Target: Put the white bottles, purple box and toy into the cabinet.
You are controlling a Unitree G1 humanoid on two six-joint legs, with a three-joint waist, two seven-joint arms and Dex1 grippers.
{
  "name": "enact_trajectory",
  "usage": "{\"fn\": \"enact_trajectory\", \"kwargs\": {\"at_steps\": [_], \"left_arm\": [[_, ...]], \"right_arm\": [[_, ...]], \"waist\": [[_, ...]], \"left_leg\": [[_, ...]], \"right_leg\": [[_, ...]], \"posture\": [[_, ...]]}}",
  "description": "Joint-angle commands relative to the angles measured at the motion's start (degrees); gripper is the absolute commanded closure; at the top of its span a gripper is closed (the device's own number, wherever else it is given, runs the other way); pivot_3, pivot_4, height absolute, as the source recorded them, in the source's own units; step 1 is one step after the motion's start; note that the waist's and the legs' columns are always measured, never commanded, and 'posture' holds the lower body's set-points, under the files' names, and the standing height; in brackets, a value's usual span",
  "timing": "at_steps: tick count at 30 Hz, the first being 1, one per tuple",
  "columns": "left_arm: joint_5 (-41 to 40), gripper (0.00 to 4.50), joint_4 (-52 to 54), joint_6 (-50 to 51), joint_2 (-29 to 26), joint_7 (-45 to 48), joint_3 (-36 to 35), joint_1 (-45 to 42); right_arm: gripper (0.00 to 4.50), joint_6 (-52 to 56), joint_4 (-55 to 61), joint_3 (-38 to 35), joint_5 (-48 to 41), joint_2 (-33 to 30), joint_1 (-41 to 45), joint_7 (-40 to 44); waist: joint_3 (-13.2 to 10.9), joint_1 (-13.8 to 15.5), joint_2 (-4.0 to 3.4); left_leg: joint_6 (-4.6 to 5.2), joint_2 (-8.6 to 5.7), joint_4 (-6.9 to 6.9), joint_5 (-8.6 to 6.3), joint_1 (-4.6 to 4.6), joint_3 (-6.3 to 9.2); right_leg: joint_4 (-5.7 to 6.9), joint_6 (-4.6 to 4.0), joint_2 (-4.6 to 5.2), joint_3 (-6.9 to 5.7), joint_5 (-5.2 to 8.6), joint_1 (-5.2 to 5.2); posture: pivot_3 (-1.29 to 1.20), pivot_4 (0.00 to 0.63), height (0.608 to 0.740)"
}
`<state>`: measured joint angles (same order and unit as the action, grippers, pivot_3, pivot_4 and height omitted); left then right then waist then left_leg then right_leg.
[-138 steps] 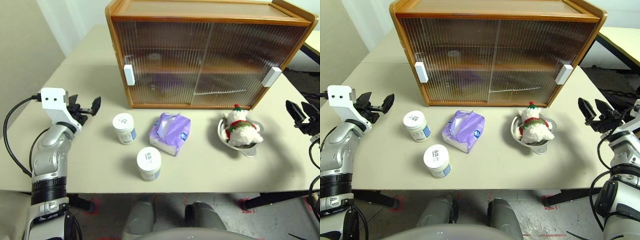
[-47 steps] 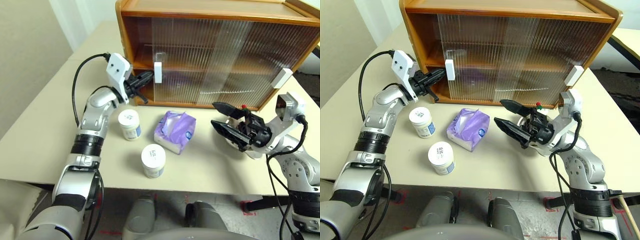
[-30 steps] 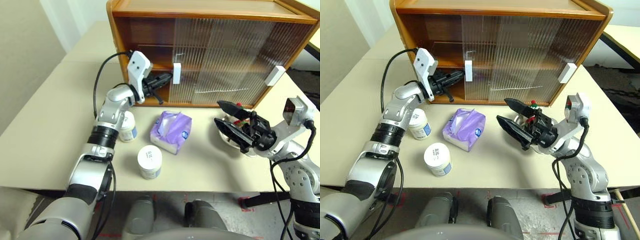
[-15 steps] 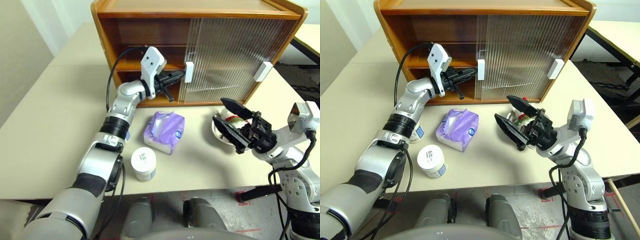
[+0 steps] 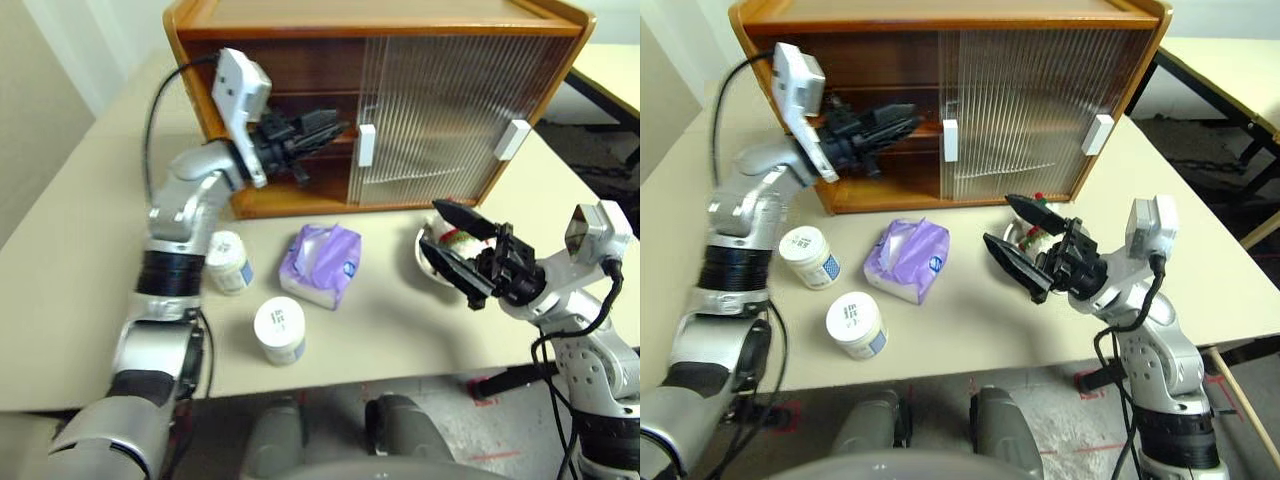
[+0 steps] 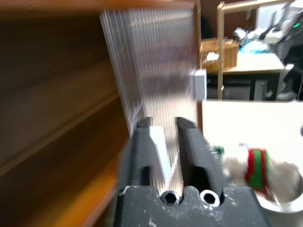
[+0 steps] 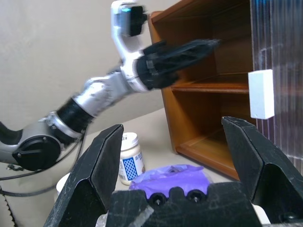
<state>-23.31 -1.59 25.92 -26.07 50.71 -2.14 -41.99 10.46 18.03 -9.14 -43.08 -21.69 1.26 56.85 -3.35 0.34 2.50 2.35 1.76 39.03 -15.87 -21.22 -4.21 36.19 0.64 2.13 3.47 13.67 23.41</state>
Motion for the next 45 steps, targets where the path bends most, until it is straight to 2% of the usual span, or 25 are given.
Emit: {"fn": "enact_trajectory", "kwargs": {"at_steps": [1,4,6,9,13,17,20,27,32,45], "left_arm": [[-3.4,1.83,7.89,6.57,-6.1,0.93,-3.55,5.13],[-4.26,0.65,10.97,6.47,-13.6,1.85,-10.63,14.9],[-4.49,0.01,11.74,5.45,-16.49,2.56,-12.98,19.5],[-5.14,0.01,12.6,2.63,-18.99,4.48,-17.13,27.17],[-8.1,0.01,15.86,0.21,-17.87,6.42,-24.56,39.54],[-8.99,0.01,18.57,-3.79,-15.38,8.3,-24.85,47.78],[-9.25,0.01,18.93,-4.81,-13.78,7.76,-24.09,50.27],[-6.36,0.01,15.83,-8.15,-12.65,6.82,-19.84,50.49],[-1.95,0.01,9.68,-10.72,-12.91,5.72,-15.28,48.64],[4.48,0.01,-1.73,-18.89,-11.54,6.32,-5.24,43.72]], "right_arm": [[0.0,-0.59,-3.01,0.18,0.44,-1.06,1.42,2.08],[0.0,-0.78,-5.5,-0.41,0.51,-1.94,3.49,3.35],[0.0,-1.0,-6.5,-0.54,0.61,-2.13,4.15,3.86],[0.0,-1.52,-8.26,-0.26,1.61,-2.39,4.67,4.3],[0.0,-2.34,-10.01,0.08,3.1,-2.34,5.18,4.51],[0.0,-2.3,-10.46,0.52,3.38,-2.12,5.59,4.91],[0.0,-2.16,-10.74,0.45,3.48,-2.09,5.82,4.99],[0.0,-1.82,-11.09,0.32,3.8,-2.3,6.44,4.91],[0.0,-1.78,-10.85,0.27,3.88,-2.34,6.17,4.8],[0.0,-1.61,-10.09,0.56,3.74,-2.02,6.2,4.47]], "waist": [[-0.03,0.32,-0.04],[-0.12,0.35,-0.17],[-0.15,0.67,-0.15],[-0.24,1.45,-0.15],[-0.35,2.16,-0.31],[-0.43,2.72,-0.4],[-0.46,3.22,-0.44],[-0.59,3.79,-0.64],[-0.62,3.72,-0.69],[-0.64,3.66,-0.68]], "left_leg": [[0.0,-0.01,0.0,0.0,0.01,0.02],[-0.01,-0.02,0.0,0.0,0.12,0.02],[-0.01,0.02,0.0,0.0,0.19,0.05],[-0.05,0.02,0.0,0.0,0.17,0.21],[-0.17,-0.04,-0.02,-0.06,0.16,0.15],[-0.49,-0.03,-0.02,-0.25,0.03,0.23],[-0.51,-0.03,-0.04,-0.26,-0.01,0.24],[-0.49,-0.02,-0.04,-0.24,-0.01,0.28],[-0.2,-0.02,-0.04,-0.08,-0.01,0.26],[-0.42,-0.01,-0.05,-0.2,-0.05,0.27]], "right_leg": [[0.05,-0.03,0.0,-0.01,0.02,0.0],[0.19,-0.15,0.02,0.0,0.16,-0.01],[0.29,-0.25,0.02,-0.04,0.26,0.0],[0.38,-0.32,0.07,-0.18,0.35,0.01],[0.43,-0.37,0.78,-0.36,0.47,0.02],[0.26,-0.38,1.02,-0.42,0.48,0.05],[0.23,-0.42,1.08,-0.29,0.49,0.03],[0.24,-0.49,0.94,-0.38,0.58,0.02],[0.24,-0.45,0.82,-0.64,0.59,0.04],[0.23,-0.44,0.92,-0.67,0.61,0.07]], "posture": [[0.13,0.043,0.74],[0.15,0.043,0.74],[0.16,0.044,0.74],[0.16,0.046,0.74],[0.18,0.05,0.74],[0.19,0.053,0.74],[0.19,0.054,0.74],[0.19,0.053,0.74],[0.18,0.055,0.74],[0.15,0.051,0.74]]}}
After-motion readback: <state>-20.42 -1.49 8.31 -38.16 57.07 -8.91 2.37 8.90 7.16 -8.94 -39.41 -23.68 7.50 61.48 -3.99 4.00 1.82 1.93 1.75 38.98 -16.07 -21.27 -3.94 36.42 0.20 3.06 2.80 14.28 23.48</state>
